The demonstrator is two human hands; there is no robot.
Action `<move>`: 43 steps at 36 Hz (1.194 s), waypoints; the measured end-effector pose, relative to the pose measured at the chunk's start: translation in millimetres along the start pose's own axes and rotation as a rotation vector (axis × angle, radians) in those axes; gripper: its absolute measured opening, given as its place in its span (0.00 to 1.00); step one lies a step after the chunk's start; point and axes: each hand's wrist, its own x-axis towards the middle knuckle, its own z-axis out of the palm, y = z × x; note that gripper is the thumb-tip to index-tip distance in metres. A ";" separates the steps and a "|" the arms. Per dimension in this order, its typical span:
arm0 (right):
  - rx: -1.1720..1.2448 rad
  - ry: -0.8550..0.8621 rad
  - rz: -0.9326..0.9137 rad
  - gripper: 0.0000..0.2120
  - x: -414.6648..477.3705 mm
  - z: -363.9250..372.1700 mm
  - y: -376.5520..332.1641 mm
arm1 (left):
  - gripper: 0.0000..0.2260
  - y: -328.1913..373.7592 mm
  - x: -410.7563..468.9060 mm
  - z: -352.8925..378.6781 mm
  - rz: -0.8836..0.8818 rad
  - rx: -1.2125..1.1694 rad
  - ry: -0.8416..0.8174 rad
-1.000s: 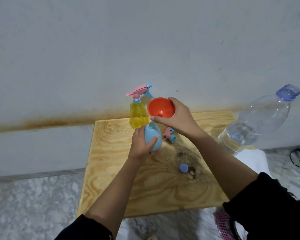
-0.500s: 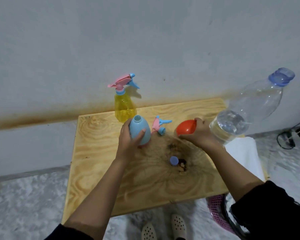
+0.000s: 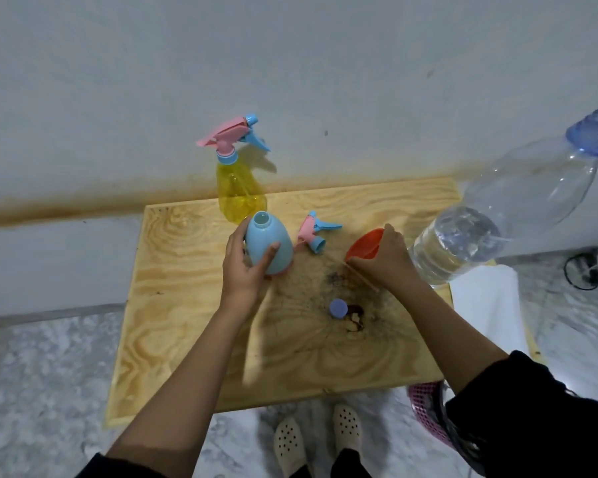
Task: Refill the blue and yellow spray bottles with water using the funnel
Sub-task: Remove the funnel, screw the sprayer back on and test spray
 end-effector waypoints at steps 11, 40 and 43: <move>0.016 0.167 -0.282 0.33 1.6 3.4 -25.5 | 0.28 3.1 -4.2 1.4 -0.019 0.019 0.042; 0.020 0.065 -0.352 0.15 14.3 50.6 -59.6 | 0.28 7.1 -16.9 4.6 -0.055 0.009 0.066; 0.192 0.110 -0.370 0.16 3.5 37.4 -72.0 | 0.29 8.4 -16.0 3.2 -0.051 0.029 0.058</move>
